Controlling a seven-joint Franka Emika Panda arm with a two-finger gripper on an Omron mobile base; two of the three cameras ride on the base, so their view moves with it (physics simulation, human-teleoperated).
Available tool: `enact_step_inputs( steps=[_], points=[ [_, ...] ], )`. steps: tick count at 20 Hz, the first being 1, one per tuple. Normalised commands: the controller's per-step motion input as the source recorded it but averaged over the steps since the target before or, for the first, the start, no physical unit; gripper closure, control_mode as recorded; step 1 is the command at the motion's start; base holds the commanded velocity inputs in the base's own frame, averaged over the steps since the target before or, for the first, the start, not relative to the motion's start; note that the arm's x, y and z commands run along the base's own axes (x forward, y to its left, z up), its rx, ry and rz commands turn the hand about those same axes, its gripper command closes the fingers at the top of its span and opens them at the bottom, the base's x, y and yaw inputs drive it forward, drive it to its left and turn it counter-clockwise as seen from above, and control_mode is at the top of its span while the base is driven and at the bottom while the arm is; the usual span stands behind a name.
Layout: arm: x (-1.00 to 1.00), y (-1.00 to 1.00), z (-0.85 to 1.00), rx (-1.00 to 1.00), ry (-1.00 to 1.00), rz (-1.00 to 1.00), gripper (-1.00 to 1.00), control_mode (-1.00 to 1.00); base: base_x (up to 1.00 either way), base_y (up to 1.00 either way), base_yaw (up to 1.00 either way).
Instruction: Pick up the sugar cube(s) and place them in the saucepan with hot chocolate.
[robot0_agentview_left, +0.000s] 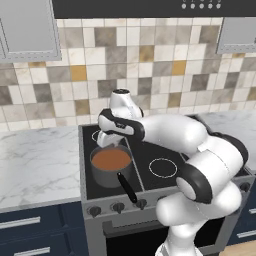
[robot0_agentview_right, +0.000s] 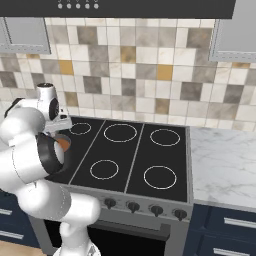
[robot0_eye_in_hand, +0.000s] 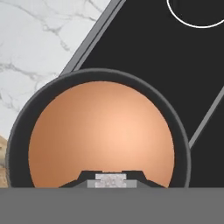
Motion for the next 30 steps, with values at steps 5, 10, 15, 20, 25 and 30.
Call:
enact_step_inputs(
  steps=[5,10,15,20,25,30],
  points=[
    [0.14,0.00,0.00,0.00,0.00,0.10,1.00,-1.00,0.00,0.00,0.00],
    [-0.16,0.00,0.00,0.00,-0.01,0.09,1.00,-1.00,0.00,0.00,0.00],
    [-0.30,0.00,0.00,0.00,-0.04,0.09,1.00,-1.00,0.00,0.00,0.00],
    [-0.30,0.00,-0.13,0.00,-0.01,0.07,1.00,-1.00,0.00,0.00,0.00],
    [0.00,0.00,-0.27,0.00,0.00,0.07,1.00,-1.00,0.00,0.00,0.00],
    [0.00,0.00,-0.09,0.00,0.00,0.05,1.00,-1.00,0.00,0.00,0.00]
  ],
)
